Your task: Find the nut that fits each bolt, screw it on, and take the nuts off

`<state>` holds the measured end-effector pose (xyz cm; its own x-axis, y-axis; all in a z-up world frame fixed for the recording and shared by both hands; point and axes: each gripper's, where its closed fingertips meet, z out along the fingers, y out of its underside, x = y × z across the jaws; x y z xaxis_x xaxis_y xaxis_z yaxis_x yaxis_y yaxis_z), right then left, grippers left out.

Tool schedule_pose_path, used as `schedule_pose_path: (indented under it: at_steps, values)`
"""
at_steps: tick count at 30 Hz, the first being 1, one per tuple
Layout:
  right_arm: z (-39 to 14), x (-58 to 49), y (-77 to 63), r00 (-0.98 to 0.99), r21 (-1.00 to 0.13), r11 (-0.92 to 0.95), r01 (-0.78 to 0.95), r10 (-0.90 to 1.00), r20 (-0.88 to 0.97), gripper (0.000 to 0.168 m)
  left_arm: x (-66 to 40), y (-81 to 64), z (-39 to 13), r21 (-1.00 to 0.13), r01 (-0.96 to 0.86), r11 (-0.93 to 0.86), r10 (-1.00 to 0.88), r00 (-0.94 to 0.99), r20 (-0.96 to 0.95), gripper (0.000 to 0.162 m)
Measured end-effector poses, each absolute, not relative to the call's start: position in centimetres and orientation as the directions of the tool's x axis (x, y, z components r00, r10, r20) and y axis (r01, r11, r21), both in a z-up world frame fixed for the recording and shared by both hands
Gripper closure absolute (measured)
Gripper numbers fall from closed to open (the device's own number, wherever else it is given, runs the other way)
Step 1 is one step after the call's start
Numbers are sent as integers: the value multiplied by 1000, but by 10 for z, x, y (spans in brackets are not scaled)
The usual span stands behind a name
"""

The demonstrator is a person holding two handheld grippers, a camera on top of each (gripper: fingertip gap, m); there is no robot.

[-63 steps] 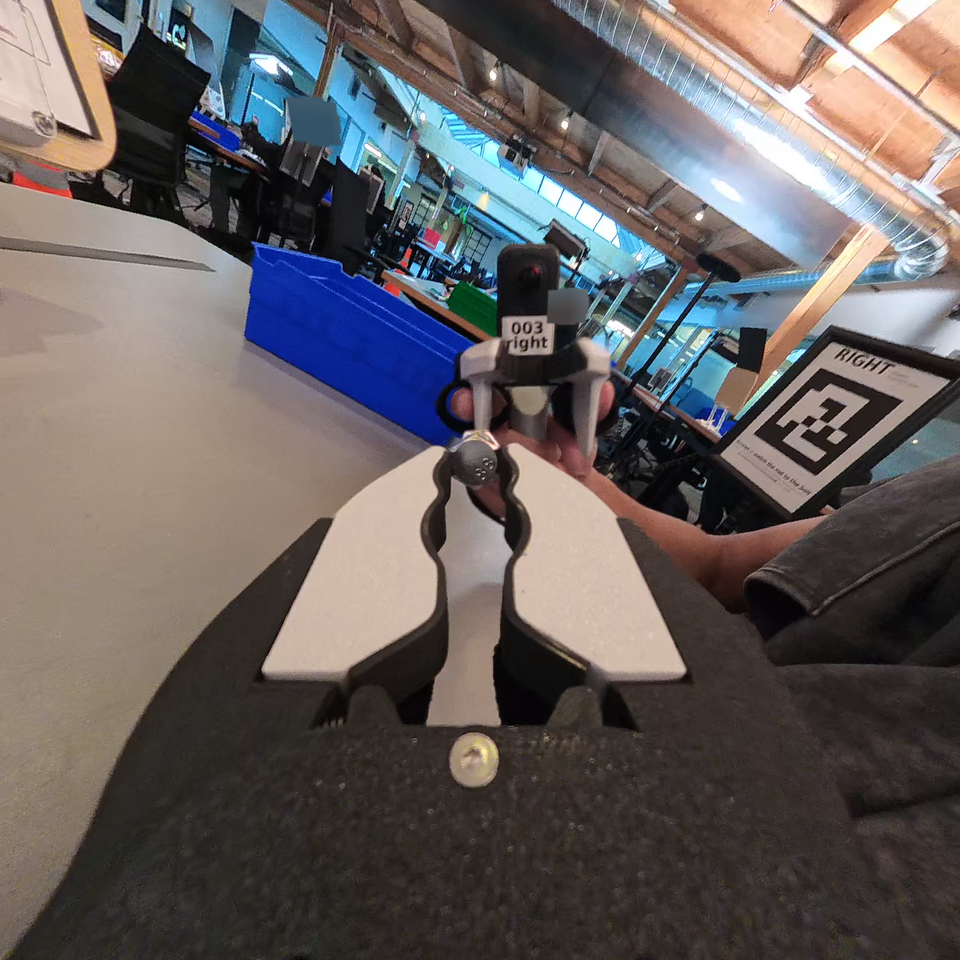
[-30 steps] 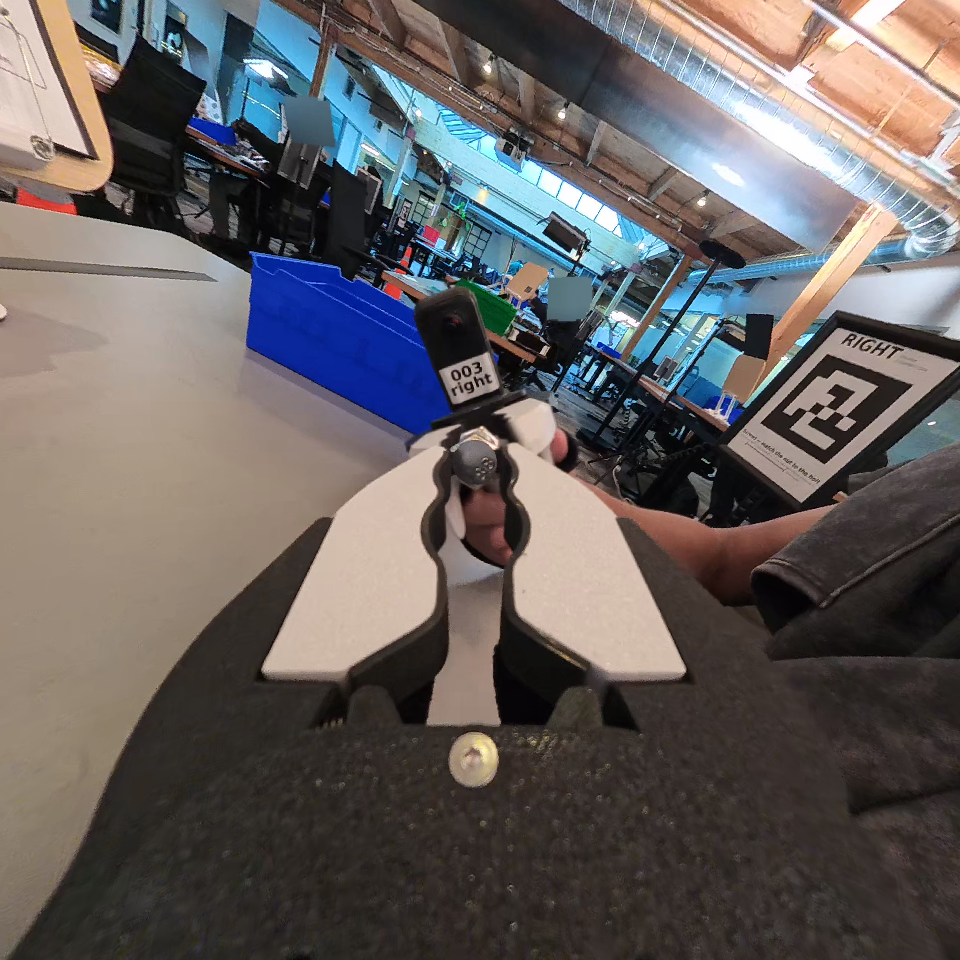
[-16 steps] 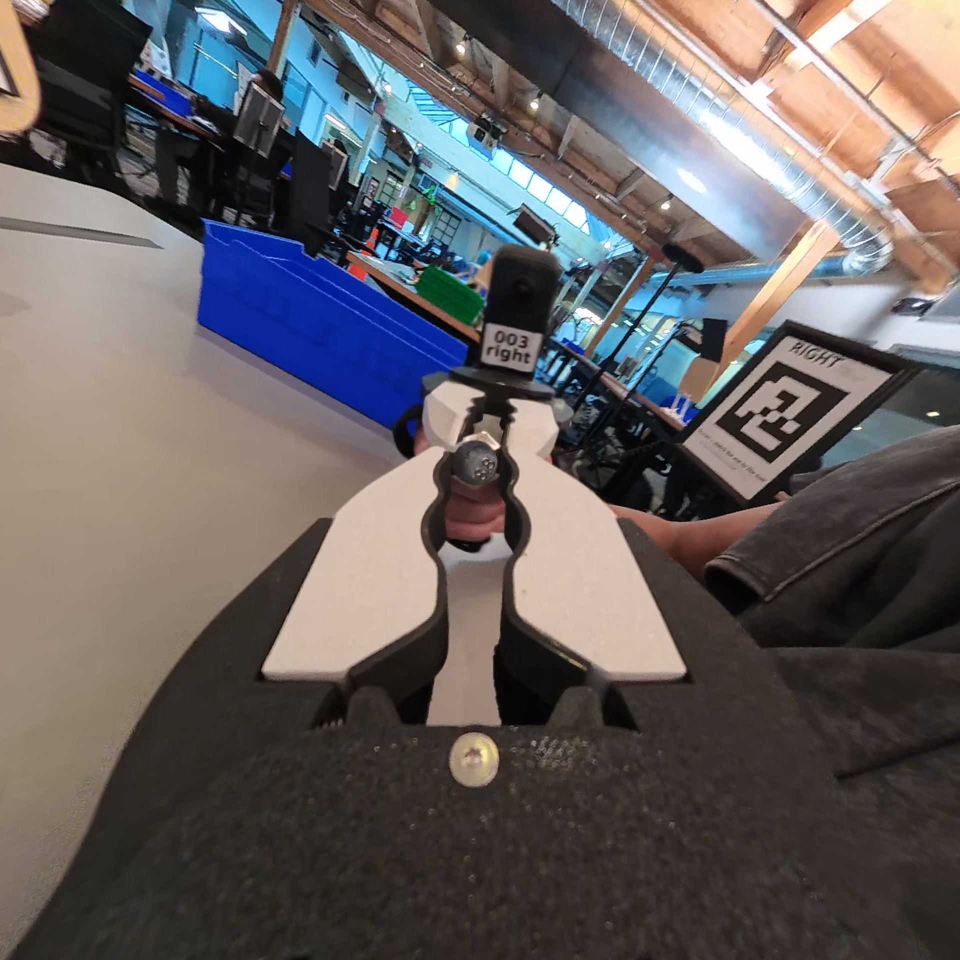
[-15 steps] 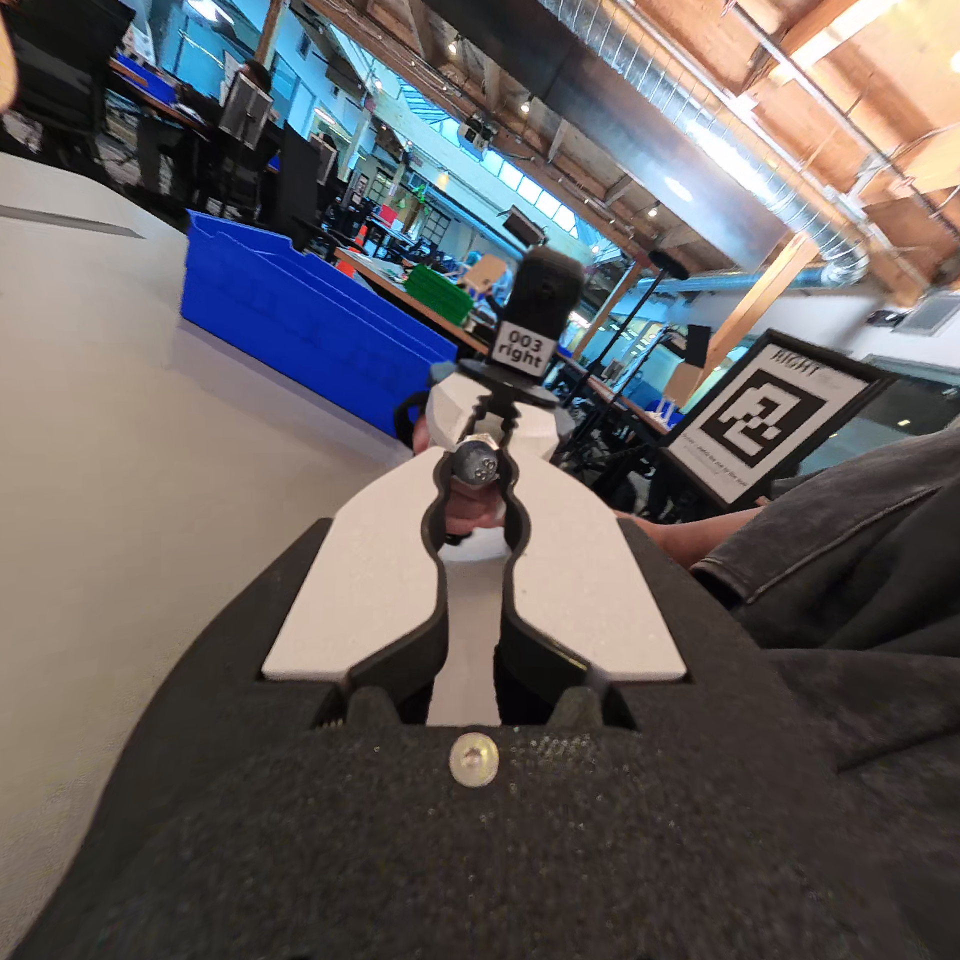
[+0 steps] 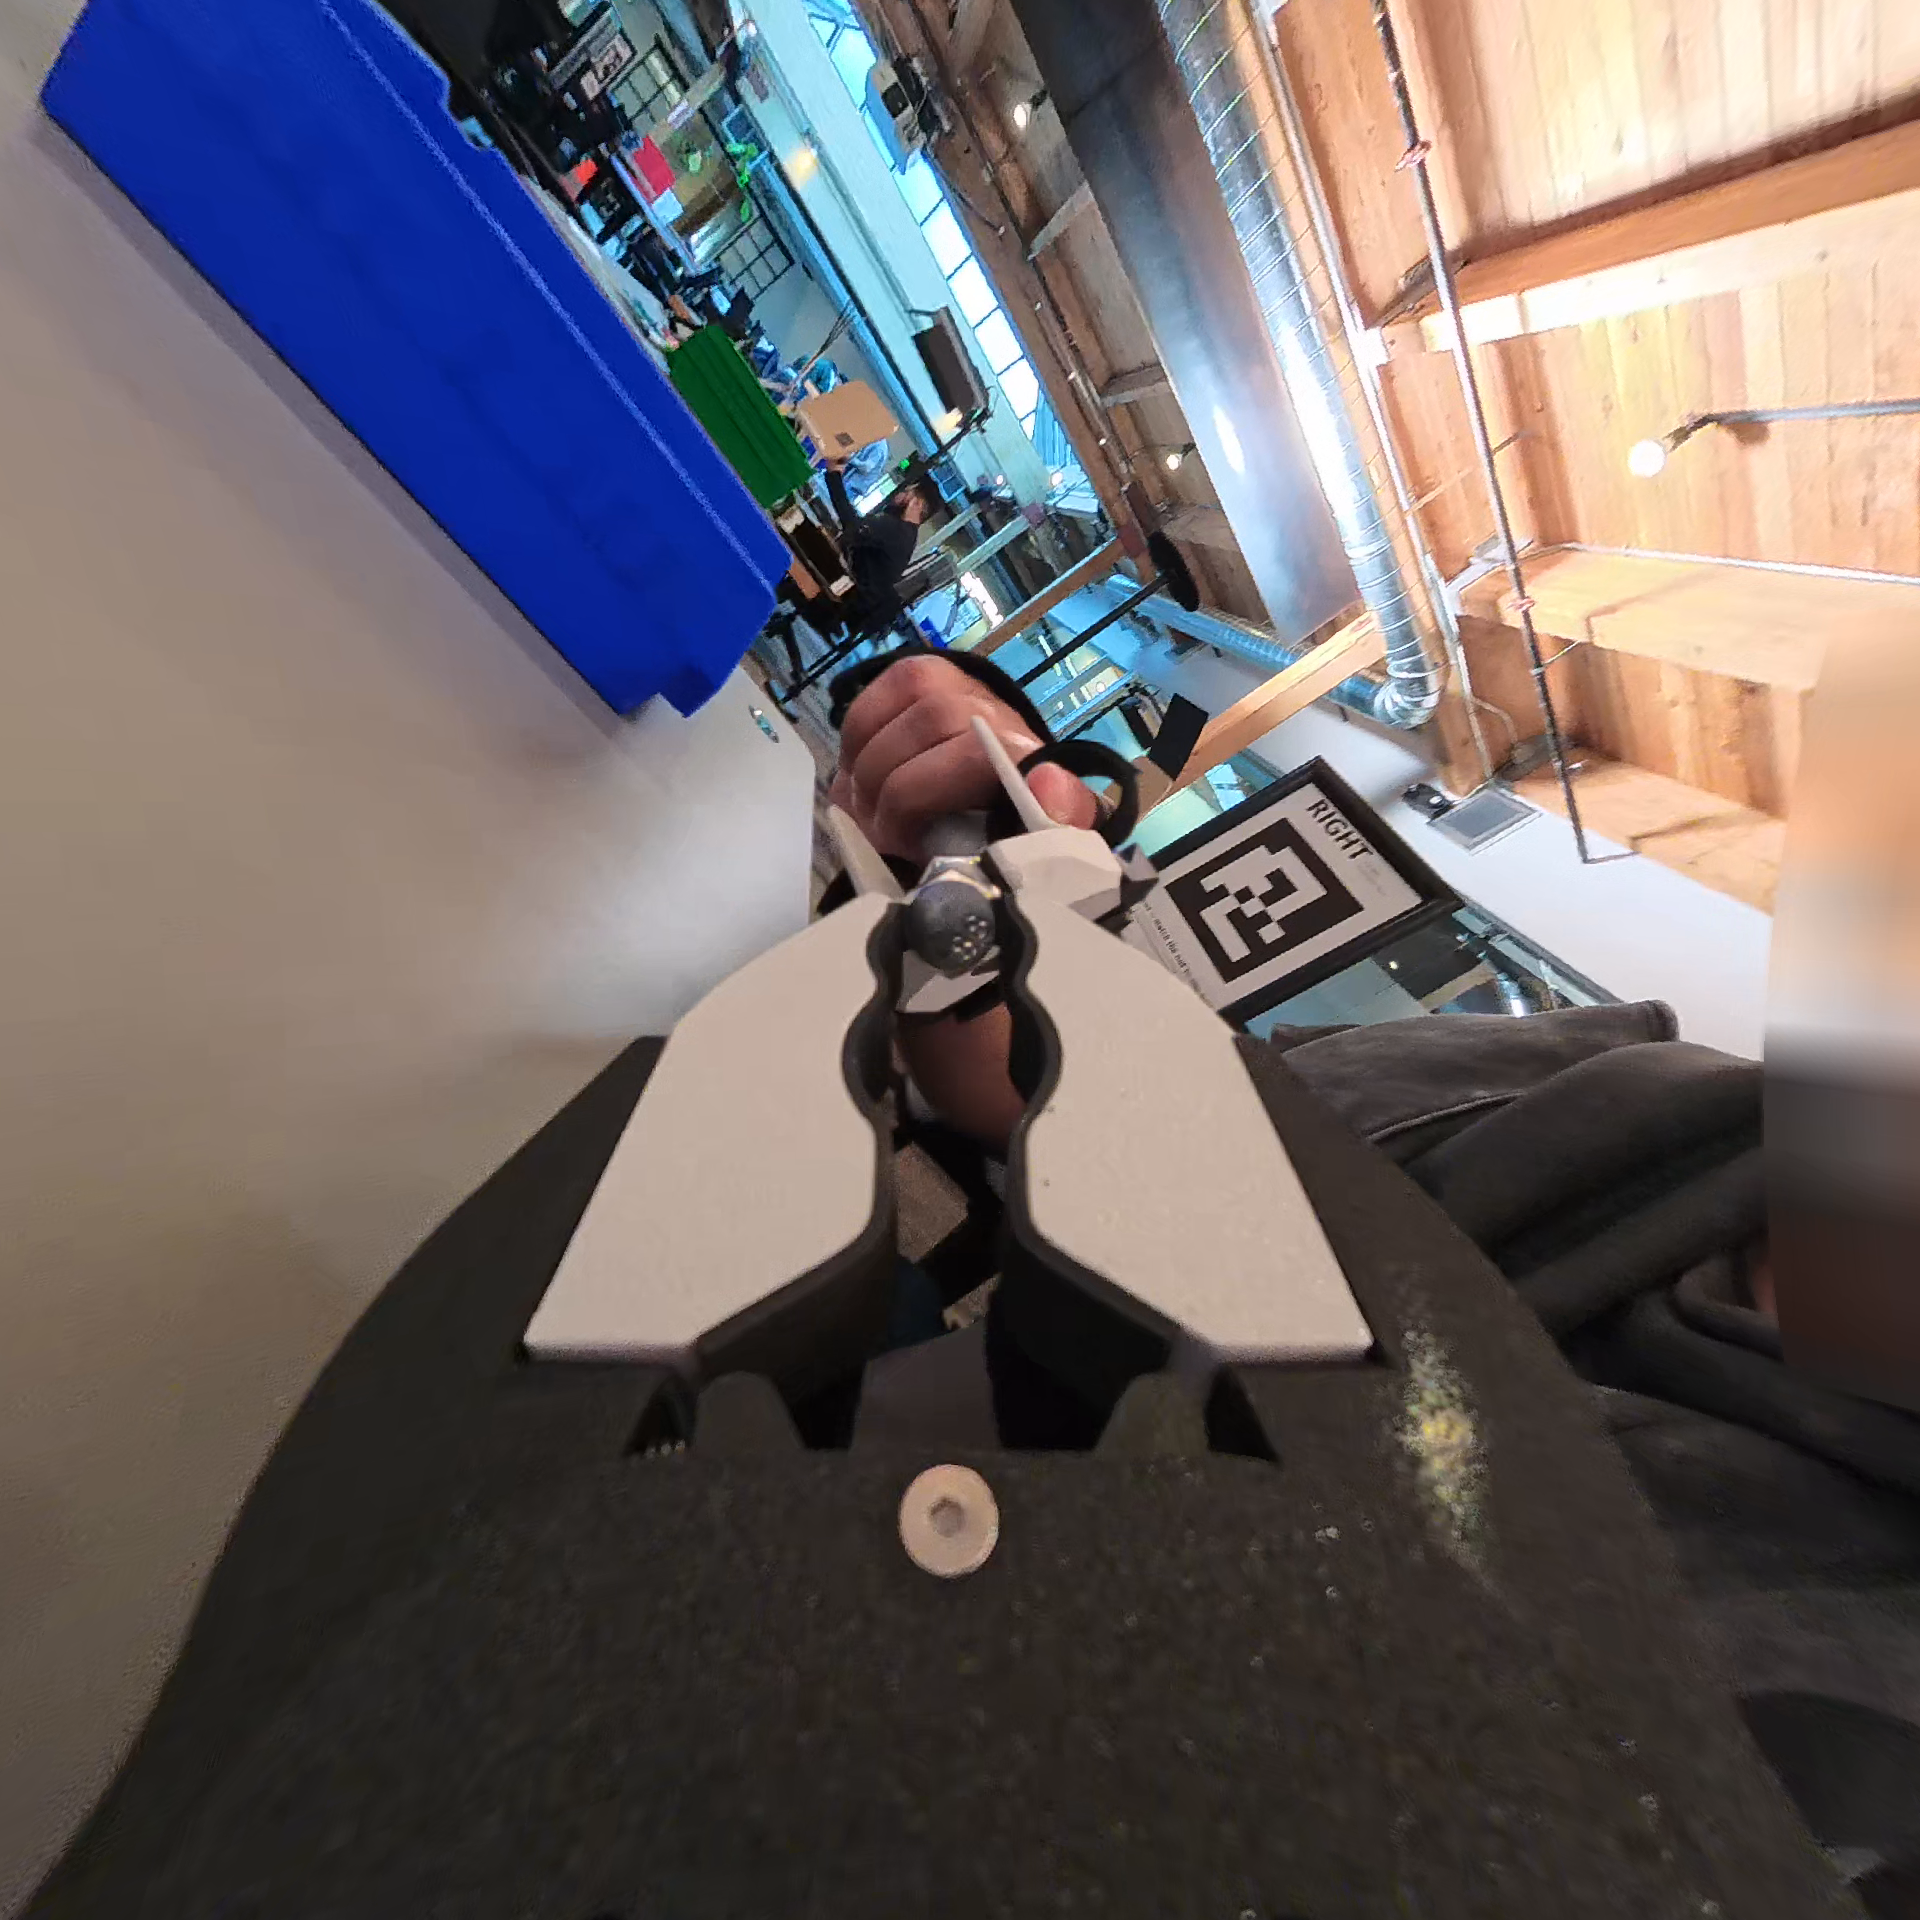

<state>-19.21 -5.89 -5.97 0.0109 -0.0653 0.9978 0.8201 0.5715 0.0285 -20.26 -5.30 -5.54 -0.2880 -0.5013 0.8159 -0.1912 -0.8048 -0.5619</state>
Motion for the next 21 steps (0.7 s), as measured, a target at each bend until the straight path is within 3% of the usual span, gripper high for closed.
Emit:
schedule_pose_path:
  at_steps: [2,6,9,11,13,15,17,18,21]
  values:
    - [-62,-191,-57,191,-229,555,800,126,973,150,-202,-51,-56,-587,-170,-792,-533,-276,800,145]
    - [-54,-199,-64,449,-644,515,566,462,765,123,-211,-41,-41,-614,-82,-785,-566,-309,765,145]
    - [-44,-197,-62,575,-911,336,240,706,412,121,-222,-30,-32,-718,3,-696,-696,-249,673,146]
    - [-43,-197,-56,529,-997,75,-34,847,45,127,-228,-23,-28,-790,51,-611,-784,-184,594,145]
    - [-42,-195,-42,388,-911,-256,-324,842,-375,131,-232,-21,-23,-842,80,-534,-842,-139,521,145]
    - [-49,-204,-38,110,-699,-580,-419,731,-673,126,-234,-22,-21,-870,77,-486,-871,-122,476,145]
    - [-45,-212,-46,-152,-508,-761,-402,603,-783,125,-232,-23,-23,-893,73,-443,-895,-94,436,145]
    - [-46,-213,-43,-216,-412,-818,-403,522,-825,132,-231,-26,-24,-903,62,-425,-903,-96,418,145]
    - [-41,-208,-40,-339,-274,-864,-423,432,-836,139,-227,-29,-28,-925,43,-379,-924,-76,375,145]
